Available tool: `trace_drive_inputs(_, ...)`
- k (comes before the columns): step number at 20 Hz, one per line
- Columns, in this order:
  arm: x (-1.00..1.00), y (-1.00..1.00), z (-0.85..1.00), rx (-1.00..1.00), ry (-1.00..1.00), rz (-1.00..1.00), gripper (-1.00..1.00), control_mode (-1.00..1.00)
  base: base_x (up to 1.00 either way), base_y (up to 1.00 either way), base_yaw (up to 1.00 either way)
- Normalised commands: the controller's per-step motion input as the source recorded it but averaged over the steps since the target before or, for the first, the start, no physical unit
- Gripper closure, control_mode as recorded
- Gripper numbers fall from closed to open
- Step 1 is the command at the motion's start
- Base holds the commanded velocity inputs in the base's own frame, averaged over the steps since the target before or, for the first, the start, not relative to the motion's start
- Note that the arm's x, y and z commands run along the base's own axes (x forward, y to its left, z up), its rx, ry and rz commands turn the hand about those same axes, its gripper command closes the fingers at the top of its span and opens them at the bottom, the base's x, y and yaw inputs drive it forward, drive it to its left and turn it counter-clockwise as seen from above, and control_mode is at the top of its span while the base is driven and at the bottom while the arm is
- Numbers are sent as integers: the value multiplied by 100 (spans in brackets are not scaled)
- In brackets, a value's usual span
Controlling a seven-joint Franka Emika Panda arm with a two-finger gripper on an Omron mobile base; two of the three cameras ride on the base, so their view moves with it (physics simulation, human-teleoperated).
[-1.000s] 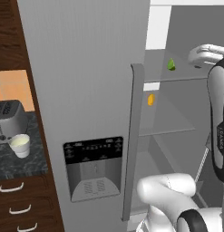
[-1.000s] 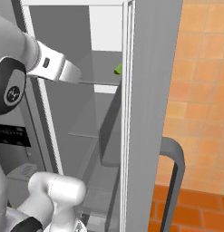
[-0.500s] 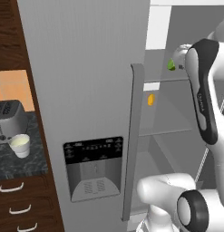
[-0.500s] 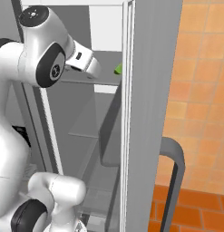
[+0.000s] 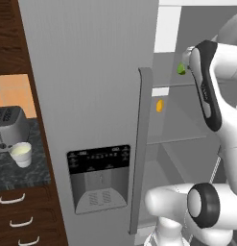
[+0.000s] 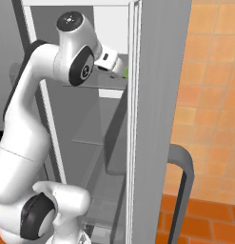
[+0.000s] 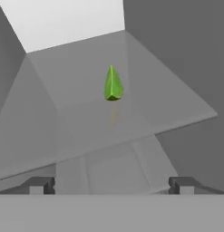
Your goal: Grab a lemon wedge from the fridge and one ice cube from the ice bowl, and put them in the glass of lemonade.
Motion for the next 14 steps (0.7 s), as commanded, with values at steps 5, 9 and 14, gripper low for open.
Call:
trace_drive_inputs(5,44,-15,0,-5,12,0,-100,-100,0,0,0)
trace_drive_inputs(9,85,0,-35,0,3,0,-100,-100,0,0,0)
trace_drive_inputs(14,79,0,-36,0,1,0,-100,-100,0,0,0)
